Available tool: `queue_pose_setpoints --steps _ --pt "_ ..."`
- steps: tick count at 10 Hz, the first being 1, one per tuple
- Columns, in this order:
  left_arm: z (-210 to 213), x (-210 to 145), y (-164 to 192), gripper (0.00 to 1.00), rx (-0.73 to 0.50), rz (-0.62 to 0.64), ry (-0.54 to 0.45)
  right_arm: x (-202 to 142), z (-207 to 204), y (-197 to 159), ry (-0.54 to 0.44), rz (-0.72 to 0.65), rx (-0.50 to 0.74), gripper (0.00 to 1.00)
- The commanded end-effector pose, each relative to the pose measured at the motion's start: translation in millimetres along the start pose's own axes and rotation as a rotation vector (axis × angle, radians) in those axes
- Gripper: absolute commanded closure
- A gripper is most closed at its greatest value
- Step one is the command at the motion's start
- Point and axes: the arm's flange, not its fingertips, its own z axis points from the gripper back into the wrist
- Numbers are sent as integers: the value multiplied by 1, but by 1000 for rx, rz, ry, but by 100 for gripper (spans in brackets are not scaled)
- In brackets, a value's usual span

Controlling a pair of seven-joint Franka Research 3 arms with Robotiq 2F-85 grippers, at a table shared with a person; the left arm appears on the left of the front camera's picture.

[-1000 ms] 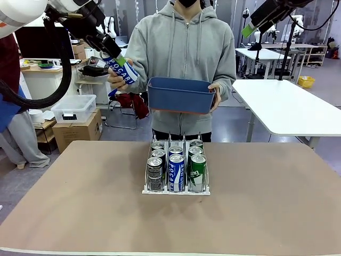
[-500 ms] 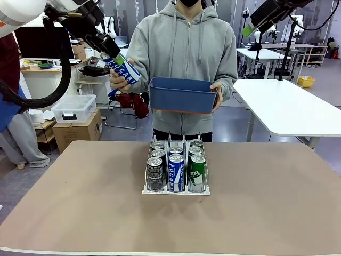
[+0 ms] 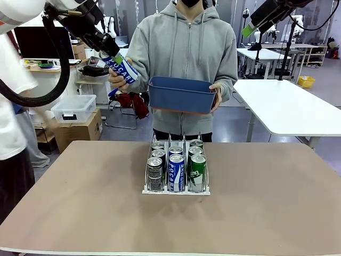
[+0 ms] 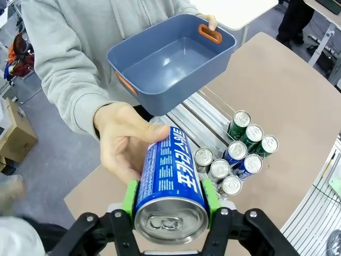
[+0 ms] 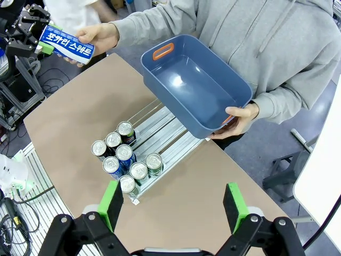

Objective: Fill the beverage cans into the dispenser.
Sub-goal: Pick up the Ionic drink handed by the human, then place the picked Ionic drink in the line of the Automatic Can Dispenser with the same cans.

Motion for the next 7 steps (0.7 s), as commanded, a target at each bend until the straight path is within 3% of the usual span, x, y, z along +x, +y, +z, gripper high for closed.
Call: queue_pose_setpoints --steps 1,7 --pt "0 0 1 100 0 -28 0 -4 0 1 4 1 1 0" --pt "0 0 1 100 0 -28 0 -4 0 1 4 1 1 0"
